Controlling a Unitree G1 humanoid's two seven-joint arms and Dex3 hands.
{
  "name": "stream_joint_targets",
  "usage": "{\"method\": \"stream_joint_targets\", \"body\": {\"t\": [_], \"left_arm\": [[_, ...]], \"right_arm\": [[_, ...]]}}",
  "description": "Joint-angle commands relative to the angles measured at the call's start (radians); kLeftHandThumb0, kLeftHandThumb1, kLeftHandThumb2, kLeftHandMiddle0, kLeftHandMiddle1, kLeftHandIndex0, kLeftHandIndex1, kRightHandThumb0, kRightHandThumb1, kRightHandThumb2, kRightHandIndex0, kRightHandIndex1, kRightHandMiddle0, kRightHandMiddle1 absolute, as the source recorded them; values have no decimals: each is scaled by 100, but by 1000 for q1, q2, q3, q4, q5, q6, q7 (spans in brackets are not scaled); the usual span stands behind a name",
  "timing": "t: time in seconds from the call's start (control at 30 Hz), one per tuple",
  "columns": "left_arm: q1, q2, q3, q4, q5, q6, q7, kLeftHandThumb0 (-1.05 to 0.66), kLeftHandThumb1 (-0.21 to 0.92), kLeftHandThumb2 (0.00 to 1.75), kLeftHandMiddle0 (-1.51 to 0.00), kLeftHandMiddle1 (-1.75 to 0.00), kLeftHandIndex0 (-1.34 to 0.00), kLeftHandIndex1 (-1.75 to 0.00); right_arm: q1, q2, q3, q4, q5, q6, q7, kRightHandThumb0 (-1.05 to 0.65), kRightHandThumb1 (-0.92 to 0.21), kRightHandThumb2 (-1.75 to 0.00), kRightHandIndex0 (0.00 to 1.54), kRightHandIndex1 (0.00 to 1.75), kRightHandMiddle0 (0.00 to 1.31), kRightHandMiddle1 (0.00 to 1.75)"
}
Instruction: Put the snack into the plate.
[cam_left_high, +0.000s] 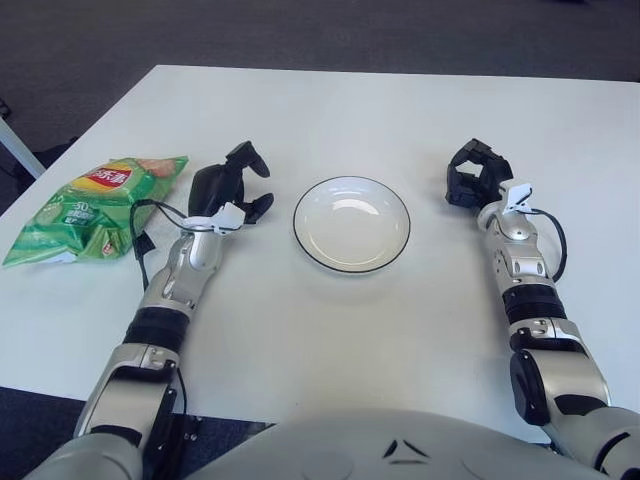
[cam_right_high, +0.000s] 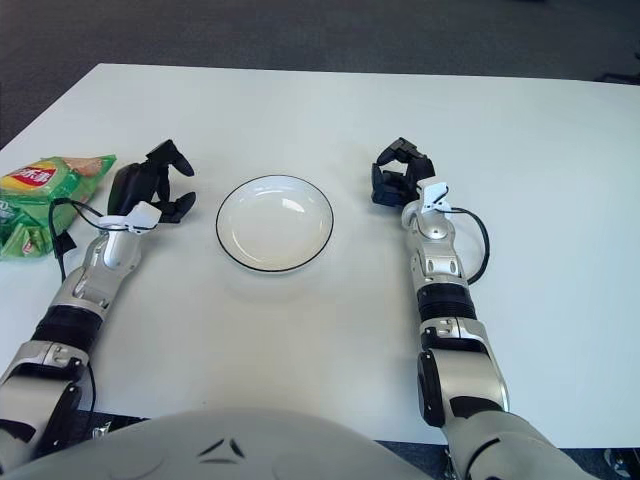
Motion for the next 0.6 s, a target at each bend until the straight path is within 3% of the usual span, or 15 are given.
{"method": "stream_joint_targets", "body": {"t": [0.0,0.17,0.37,0.57], "left_arm": [[30,54,46,-54,-1,-3,0,-46,37,126,-126,-175,-57,-175],[54,84,74,-128,66,1,45,-45,41,120,-122,-175,-54,-175],[105,156,79,-245,354,106,193,-43,49,110,-103,-175,-48,-175],[122,221,64,-286,565,238,276,-41,60,95,-53,-174,-39,-175]], "right_arm": [[76,10,15,41,-27,65,5,-48,-33,-130,128,175,61,175],[79,9,14,34,-28,71,8,-48,-32,-131,129,175,61,175],[79,8,13,36,-27,69,12,-48,-32,-131,129,175,61,175],[82,6,12,36,-27,64,17,-48,-32,-131,129,175,61,175]]}}
